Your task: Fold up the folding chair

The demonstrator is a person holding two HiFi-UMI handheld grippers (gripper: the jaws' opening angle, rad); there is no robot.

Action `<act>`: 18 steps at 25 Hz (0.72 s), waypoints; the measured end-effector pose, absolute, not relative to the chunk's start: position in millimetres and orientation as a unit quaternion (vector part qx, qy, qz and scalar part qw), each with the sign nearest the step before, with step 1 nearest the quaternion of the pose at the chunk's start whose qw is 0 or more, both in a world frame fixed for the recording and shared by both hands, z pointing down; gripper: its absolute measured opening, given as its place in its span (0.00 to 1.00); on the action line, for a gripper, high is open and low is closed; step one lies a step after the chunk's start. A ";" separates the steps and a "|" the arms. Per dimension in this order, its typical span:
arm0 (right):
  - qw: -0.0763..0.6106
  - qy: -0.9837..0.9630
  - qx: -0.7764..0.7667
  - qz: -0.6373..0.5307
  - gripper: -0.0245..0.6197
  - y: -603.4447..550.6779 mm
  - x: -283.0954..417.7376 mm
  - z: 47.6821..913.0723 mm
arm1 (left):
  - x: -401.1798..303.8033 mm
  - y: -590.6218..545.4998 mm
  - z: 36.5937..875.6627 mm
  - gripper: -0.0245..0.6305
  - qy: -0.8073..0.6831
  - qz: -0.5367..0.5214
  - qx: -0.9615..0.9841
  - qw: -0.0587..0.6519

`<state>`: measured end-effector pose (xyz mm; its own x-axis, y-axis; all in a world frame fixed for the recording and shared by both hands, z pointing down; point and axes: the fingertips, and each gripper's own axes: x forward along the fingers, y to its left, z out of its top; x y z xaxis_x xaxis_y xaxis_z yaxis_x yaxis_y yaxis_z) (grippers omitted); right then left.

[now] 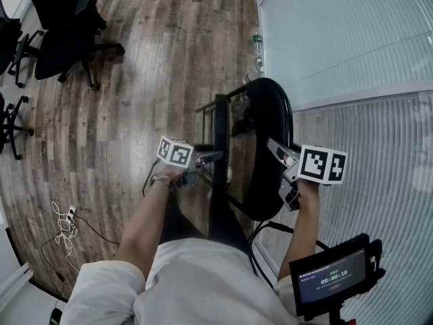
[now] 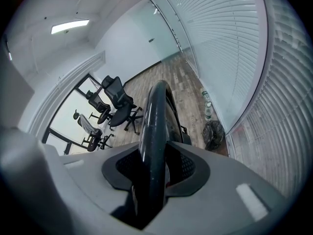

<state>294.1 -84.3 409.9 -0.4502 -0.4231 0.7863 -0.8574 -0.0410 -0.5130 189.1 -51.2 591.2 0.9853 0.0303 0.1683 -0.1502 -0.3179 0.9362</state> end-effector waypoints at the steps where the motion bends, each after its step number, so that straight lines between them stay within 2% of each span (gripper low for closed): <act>1: 0.204 -0.662 0.484 0.535 0.20 -84.4 294.2 409.6 | 190.5 -51.5 592.9 0.29 -0.039 0.080 0.809 0.581; 4: 0.206 -0.662 0.485 0.534 0.20 -84.6 293.7 408.6 | 193.5 -52.1 596.1 0.26 -0.045 0.088 0.808 0.580; 18: 0.225 -0.661 0.492 0.520 0.20 -83.6 295.4 405.7 | 219.2 -47.4 589.1 0.25 -0.032 0.104 0.813 0.572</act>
<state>295.4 -83.6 405.7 -0.4150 -0.4159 0.8092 -0.8842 -0.0252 -0.4664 219.2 -47.4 589.1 0.9762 0.0678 0.2062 -0.1713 -0.3425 0.9238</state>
